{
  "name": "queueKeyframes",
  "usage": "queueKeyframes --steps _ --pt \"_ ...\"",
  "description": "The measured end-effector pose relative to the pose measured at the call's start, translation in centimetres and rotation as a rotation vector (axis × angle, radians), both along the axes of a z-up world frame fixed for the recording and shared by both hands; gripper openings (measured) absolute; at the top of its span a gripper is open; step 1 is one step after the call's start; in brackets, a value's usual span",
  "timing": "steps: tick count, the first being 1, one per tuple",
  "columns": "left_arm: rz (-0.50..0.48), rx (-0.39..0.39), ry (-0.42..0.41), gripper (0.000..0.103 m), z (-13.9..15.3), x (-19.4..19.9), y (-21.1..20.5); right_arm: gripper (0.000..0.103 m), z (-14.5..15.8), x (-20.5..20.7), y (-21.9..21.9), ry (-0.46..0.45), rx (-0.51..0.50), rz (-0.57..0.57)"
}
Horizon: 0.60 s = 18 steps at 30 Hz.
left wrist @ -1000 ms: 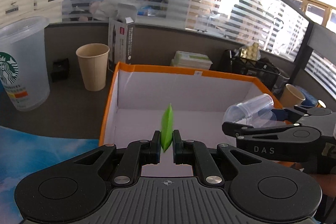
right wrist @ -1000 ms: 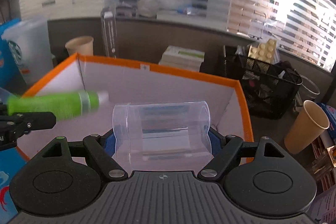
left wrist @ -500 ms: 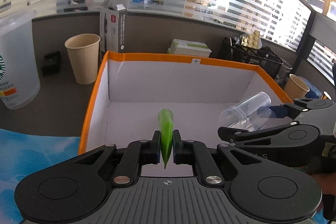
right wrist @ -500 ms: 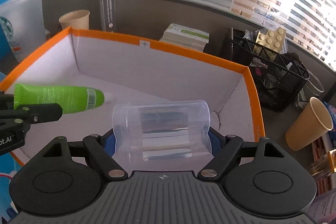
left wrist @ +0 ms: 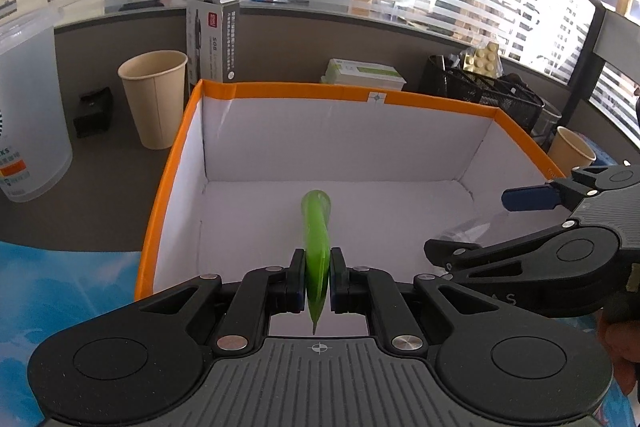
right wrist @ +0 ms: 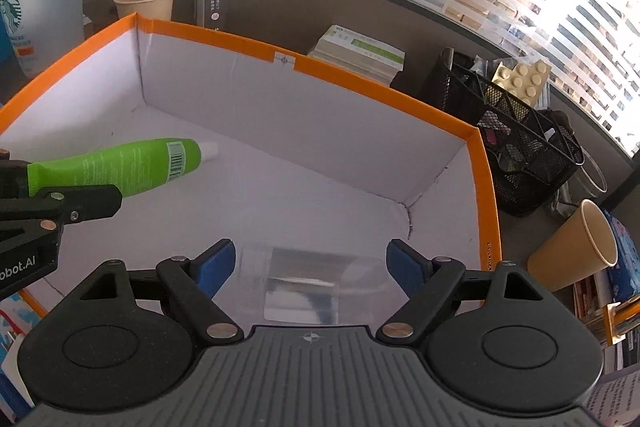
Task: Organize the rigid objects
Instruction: 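Carry both held items over the orange box and release the clear cylinder, then lower the green tube into the orange box and open the left gripper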
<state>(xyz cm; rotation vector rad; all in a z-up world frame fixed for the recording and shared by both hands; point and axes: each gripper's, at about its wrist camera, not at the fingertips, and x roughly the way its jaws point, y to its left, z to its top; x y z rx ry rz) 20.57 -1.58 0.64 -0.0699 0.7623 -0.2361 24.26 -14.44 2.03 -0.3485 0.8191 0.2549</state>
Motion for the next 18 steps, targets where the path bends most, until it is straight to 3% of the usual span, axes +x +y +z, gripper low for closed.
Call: queueKeyframes --steps 18 --pt "0.033 0.01 -0.073 0.013 2.1 -2.7 0.7 0.084 2.6 -3.2 0.0 -0.091 0.002 -0.011"
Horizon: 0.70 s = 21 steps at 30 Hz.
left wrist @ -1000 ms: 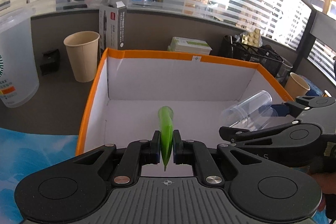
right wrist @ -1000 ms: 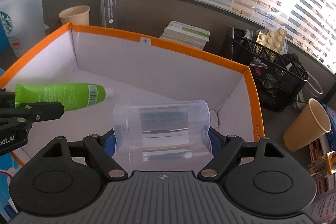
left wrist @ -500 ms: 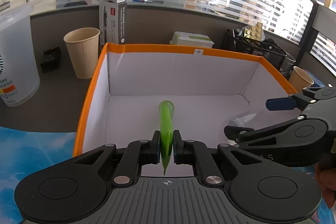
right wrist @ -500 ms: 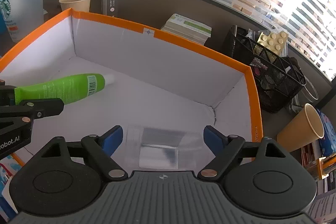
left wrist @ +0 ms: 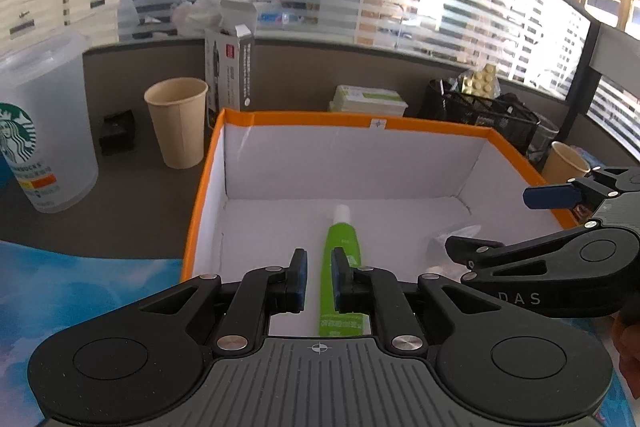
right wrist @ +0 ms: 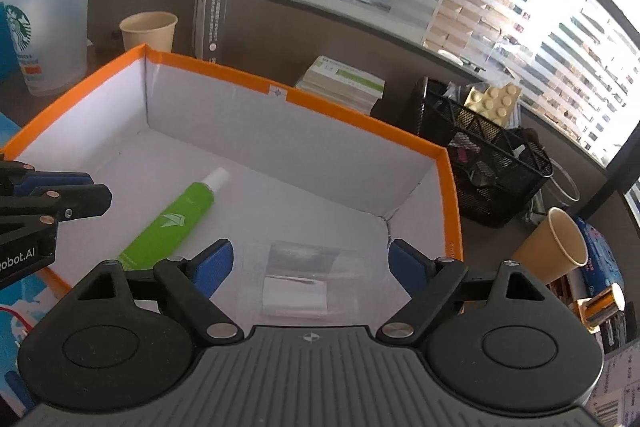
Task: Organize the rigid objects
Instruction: 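Lower the green tube into the orange box and open the left gripper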
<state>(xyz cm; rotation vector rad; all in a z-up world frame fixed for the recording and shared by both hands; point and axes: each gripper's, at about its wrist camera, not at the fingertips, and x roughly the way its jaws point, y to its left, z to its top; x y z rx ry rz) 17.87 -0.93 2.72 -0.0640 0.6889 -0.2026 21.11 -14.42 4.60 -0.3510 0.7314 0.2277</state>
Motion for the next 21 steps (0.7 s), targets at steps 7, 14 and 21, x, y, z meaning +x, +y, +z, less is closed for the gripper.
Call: queueKeyframes --steps 7,14,21 --pt "0.001 -0.004 -0.047 0.015 2.1 -1.9 0.1 0.085 1.6 -2.0 0.2 -0.043 0.001 0.012" --pt "0.012 -0.002 -0.094 0.027 4.0 -4.5 0.5 0.087 3.9 -4.7 0.5 -0.106 0.013 0.026" --pt "0.038 0.008 -0.139 0.051 5.2 -7.1 1.0 0.088 5.2 -7.9 0.8 -0.161 0.009 0.036"
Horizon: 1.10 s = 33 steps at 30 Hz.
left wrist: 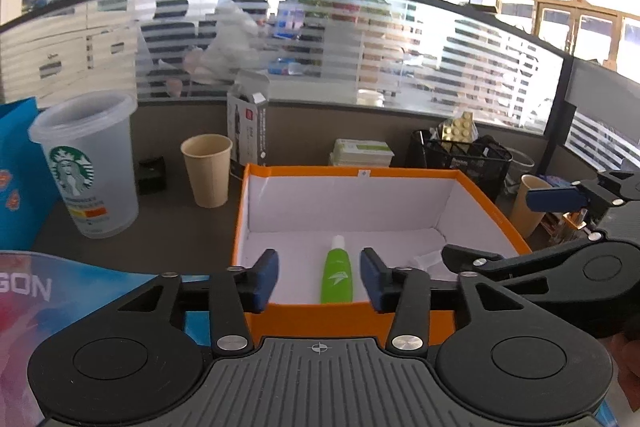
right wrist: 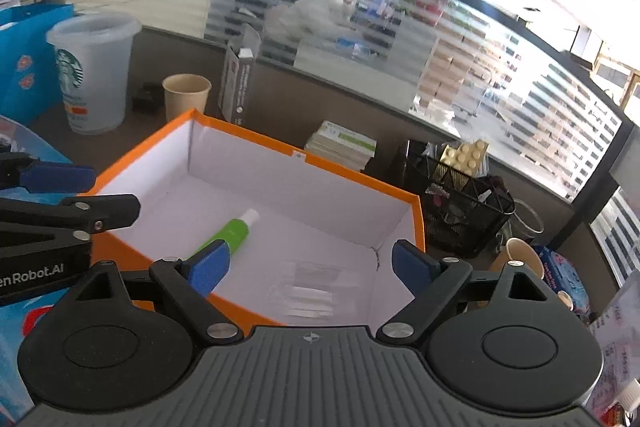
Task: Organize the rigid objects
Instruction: 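Withdraw both grippers from the box back toward the cluttered items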
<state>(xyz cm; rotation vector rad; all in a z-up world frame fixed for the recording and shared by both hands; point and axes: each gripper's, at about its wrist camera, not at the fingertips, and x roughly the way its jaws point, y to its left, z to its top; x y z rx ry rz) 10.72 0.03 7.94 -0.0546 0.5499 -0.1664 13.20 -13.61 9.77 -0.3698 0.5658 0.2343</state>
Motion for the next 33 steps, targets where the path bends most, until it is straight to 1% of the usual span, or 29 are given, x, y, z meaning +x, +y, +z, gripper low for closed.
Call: queueKeyframes --steps 1,3,4,5,6,8,11,14,16,22,25,27,29,31,33 --pt "0.006 0.002 -0.008 0.055 0.1 -0.4 0.1 0.088 0.1 -0.4 0.0 -0.01 -0.004 -0.003" --pt "0.023 0.005 -0.028 0.07 0.4 -1.2 0.3 0.088 0.4 -1.3 -0.1 -0.025 -0.004 -0.008" --pt "0.03 0.005 -0.038 0.075 0.5 -1.5 0.4 0.088 0.5 -1.8 -0.3 -0.028 0.004 -0.011" --pt "0.037 0.005 -0.048 0.084 0.7 -1.9 0.5 0.089 0.6 -2.1 -0.5 -0.032 0.013 -0.014" --pt "0.043 0.007 -0.058 0.089 0.7 -2.3 0.7 0.09 0.7 -2.6 -0.8 -0.036 0.022 -0.017" --pt "0.043 0.018 -0.072 0.091 0.8 -3.0 0.8 0.094 0.7 -3.4 -1.1 -0.038 0.039 -0.018" --pt "0.044 0.033 -0.075 0.1 0.5 -3.9 1.0 0.095 0.3 -4.5 -1.4 -0.034 0.063 -0.016" --pt "0.05 0.049 -0.067 0.101 -0.6 -4.6 1.4 0.098 -0.5 -5.8 -1.8 -0.034 0.085 -0.007" --pt "0.049 0.056 -0.046 0.102 -1.8 -4.8 1.8 0.098 -1.7 -6.6 -2.2 -0.023 0.102 -0.003" --pt "0.033 0.062 0.062 0.102 -6.6 -4.7 2.5 0.098 -7.0 -7.5 -3.2 0.06 0.135 -0.008" --pt "0.011 0.066 0.087 0.102 -8.4 -5.2 2.5 0.098 -9.1 -8.1 -3.3 0.116 0.164 0.026" --pt "0.02 0.094 0.092 0.102 -9.2 -5.4 2.4 0.097 -10.2 -8.7 -3.4 0.142 0.171 0.045" --pt "0.027 0.099 0.101 0.102 -9.8 -5.4 2.5 0.096 -11.1 -9.3 -3.3 0.158 0.179 0.064" --pt "0.02 0.098 0.107 0.102 -10.1 -5.1 2.6 0.096 -11.5 -10.1 -3.1 0.162 0.195 0.093" --pt "0.029 0.114 0.095 0.102 -10.1 -4.8 2.7 0.096 -11.5 -11.1 -2.7 0.158 0.208 0.129"
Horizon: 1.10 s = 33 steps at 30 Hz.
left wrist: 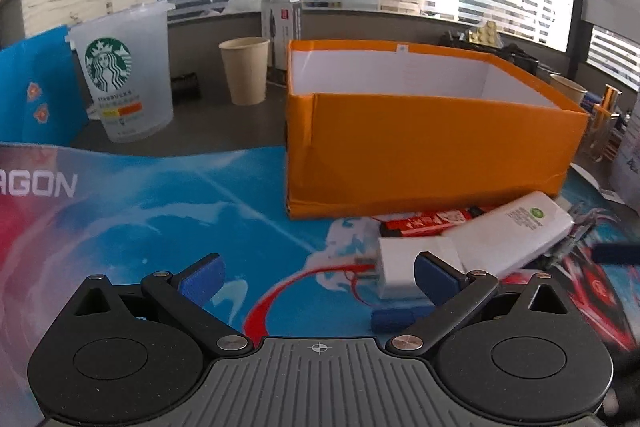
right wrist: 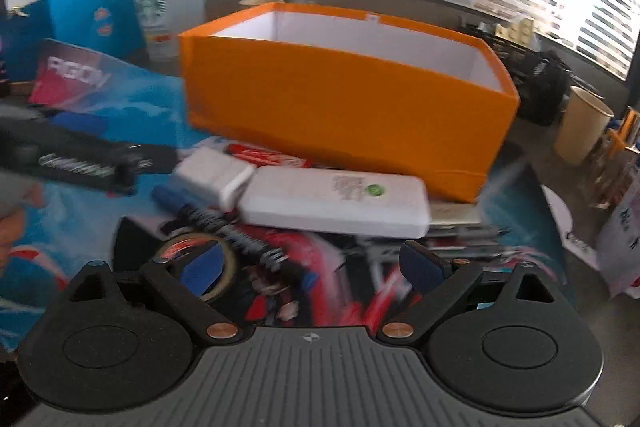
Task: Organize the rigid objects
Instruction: 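Withdraw both grippers from the box back toward the cluttered items, then grasp the white charger block with the left gripper while the right grasps the black tape roll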
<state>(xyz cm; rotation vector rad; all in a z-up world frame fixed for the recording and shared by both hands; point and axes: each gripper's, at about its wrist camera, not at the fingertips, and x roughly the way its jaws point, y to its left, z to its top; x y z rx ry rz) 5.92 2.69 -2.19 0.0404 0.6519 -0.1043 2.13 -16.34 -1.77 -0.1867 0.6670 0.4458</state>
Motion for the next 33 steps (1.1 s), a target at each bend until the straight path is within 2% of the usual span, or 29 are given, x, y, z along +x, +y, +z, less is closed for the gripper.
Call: queueKeyframes --steps 6,10,13,17,21,22,24,26,27,29,33 --pt "-0.038 0.031 0.0 0.102 -0.4 1.0 -1.3 0.096 -0.4 -1.9 2.2 0.016 0.041 0.088" --pt "-0.055 0.046 -0.004 0.102 -1.0 1.1 -2.1 0.095 -1.7 -2.3 3.6 -0.006 -0.011 0.092" --pt "-0.084 0.026 -0.006 0.102 -1.0 1.0 -2.3 0.092 -2.5 -1.8 3.4 0.02 0.035 0.082" --pt "-0.156 0.015 -0.034 0.102 -0.6 0.5 -3.1 0.085 -2.6 -1.7 3.4 -0.018 0.05 0.075" --pt "-0.222 0.01 -0.02 0.1 -1.1 0.6 -4.0 0.065 -2.5 -1.9 3.6 -0.042 0.06 0.078" --pt "-0.229 -0.003 -0.005 0.099 -1.4 0.8 -4.0 0.064 -2.5 -2.0 3.6 -0.046 0.06 0.08" --pt "-0.244 -0.046 0.032 0.085 -1.9 1.4 -3.9 0.06 -2.6 -2.1 3.7 -0.05 0.058 0.085" --pt "-0.237 -0.074 0.047 0.078 -2.4 1.5 -3.6 0.057 -2.5 -2.2 3.7 -0.051 0.061 0.092" --pt "-0.236 -0.069 0.035 0.069 -2.4 1.4 -3.6 0.057 -2.6 -2.2 3.7 -0.052 0.059 0.094" --pt "-0.233 -0.044 0.02 0.068 -2.6 1.3 -3.7 0.056 -2.5 -2.3 3.6 -0.051 0.062 0.094" --pt "-0.238 -0.052 0.011 0.068 -2.6 1.1 -3.6 0.054 -2.5 -2.4 3.6 -0.052 0.064 0.095"
